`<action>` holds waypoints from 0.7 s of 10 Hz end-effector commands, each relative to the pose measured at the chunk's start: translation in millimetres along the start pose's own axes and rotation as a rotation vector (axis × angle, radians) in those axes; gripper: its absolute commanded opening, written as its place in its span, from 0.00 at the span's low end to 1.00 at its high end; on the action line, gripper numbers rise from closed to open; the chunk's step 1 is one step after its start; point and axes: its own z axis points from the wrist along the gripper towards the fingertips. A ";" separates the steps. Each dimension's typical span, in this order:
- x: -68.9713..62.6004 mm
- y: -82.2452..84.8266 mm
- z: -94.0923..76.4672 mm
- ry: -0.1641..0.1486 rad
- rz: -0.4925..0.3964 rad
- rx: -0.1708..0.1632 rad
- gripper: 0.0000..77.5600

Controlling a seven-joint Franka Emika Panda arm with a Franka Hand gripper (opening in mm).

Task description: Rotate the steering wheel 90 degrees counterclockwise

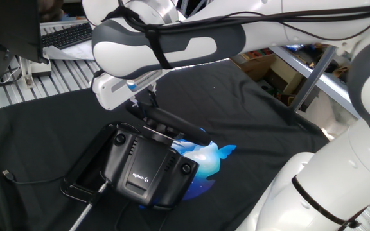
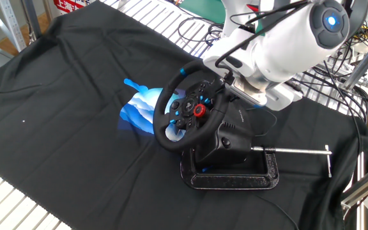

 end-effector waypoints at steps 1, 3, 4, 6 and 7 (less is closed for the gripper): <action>4.3 0.0 8.2 0.002 -0.006 -0.001 0.02; 5.1 -0.5 8.9 -0.003 -0.007 0.000 0.02; 6.8 -1.8 10.4 -0.011 -0.011 -0.004 0.02; 7.9 -3.3 11.8 -0.014 -0.010 -0.011 0.02; 7.9 -3.3 11.8 -0.010 -0.008 -0.014 0.02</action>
